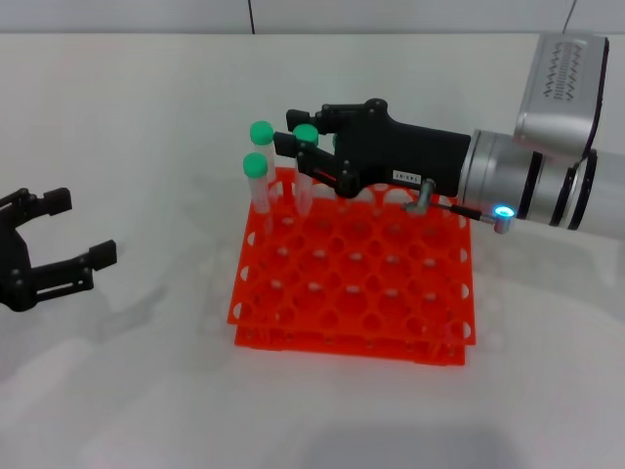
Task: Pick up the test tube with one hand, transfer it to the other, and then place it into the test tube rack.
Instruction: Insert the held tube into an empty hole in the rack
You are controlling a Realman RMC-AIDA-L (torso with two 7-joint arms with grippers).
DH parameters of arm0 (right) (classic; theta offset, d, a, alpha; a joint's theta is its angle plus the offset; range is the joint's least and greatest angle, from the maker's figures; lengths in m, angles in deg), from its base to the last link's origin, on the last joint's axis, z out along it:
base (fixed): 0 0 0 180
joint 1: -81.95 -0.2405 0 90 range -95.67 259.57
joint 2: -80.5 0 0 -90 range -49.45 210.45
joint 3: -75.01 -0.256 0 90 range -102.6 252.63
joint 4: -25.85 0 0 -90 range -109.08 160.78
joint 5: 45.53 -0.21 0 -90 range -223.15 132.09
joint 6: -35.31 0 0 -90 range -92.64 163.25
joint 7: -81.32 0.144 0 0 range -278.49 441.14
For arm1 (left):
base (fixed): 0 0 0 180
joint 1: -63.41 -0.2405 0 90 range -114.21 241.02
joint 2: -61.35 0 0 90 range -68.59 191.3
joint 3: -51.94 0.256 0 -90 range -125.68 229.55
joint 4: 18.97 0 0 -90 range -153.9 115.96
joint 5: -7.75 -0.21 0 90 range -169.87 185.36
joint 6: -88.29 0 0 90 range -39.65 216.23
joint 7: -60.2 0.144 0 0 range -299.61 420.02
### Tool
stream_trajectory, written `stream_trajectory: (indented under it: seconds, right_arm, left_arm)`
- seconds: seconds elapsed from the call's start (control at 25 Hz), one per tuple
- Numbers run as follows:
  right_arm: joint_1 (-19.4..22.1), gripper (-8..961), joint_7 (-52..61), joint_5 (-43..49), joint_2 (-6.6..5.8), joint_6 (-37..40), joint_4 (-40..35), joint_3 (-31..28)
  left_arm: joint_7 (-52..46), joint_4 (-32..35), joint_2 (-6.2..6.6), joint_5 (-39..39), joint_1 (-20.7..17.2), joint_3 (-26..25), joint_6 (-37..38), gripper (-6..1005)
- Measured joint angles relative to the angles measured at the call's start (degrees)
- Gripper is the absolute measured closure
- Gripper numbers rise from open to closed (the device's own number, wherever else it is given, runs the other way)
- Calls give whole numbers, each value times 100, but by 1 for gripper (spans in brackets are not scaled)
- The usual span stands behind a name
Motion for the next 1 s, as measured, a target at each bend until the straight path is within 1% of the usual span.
stream_trajectory:
  seconds: [0.28, 0.48, 1.0]
  right_arm:
    - [54, 592, 9, 22, 0, -92, 14, -3]
    - [66, 588, 20, 22, 0, -202, 32, -7]
    - [65, 580, 84, 21, 0, -312, 108, 31]
  left_arm:
    - [360, -365, 2, -60, -37, -35, -139, 105]
    - [501, -501, 2, -71, -71, -86, -181, 105]
    - [515, -554, 2, -73, -12, -96, -269, 106]
